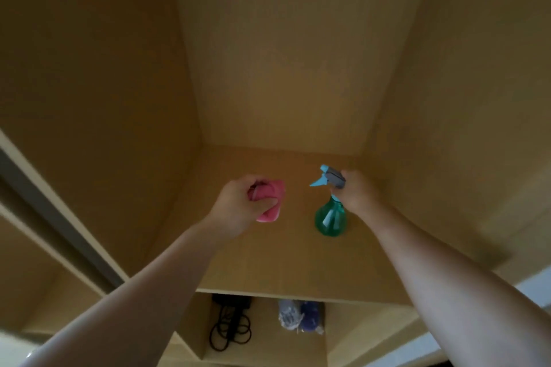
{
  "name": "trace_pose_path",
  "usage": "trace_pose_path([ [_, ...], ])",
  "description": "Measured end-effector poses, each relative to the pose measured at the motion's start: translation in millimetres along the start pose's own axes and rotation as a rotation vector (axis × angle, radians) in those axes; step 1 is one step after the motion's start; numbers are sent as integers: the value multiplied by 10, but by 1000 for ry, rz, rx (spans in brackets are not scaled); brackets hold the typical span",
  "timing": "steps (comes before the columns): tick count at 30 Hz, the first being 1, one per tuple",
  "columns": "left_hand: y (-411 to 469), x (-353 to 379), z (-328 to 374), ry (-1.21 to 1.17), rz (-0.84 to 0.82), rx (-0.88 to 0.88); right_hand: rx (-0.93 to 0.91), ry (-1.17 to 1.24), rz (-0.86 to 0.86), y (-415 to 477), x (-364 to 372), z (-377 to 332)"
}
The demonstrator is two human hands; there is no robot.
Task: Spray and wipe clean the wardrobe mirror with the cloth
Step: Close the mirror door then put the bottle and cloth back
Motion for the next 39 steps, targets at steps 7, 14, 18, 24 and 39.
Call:
trace_pose_path([
  [7, -207, -143, 164, 66, -8, -35, -209, 18, -45, -227, -116, -330],
  [14, -543, -455, 432, 109, 12, -12, -442, 70, -61, -895, -354, -960],
  [18, -913, -781, 568, 163, 29, 54, -546, 178, -59, -1456, -378, -1233],
  [24, -1741, -1561, 519, 187, 92, 83, -612, 232, -37, -2394, -79, -1709],
  [39, -3916, -3793, -181, 225, 174, 15, -585, 404, -122, -4474, 1273, -2966],
])
Point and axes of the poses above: each hand's wrist, its own y-axis towards the middle knuckle, its own x-axis out of the palm, z = x × y, the point moved 8 cm from there along y, towards the middle knuckle, and after that the axes turned 10 degrees about x, right-handed, at the moved point
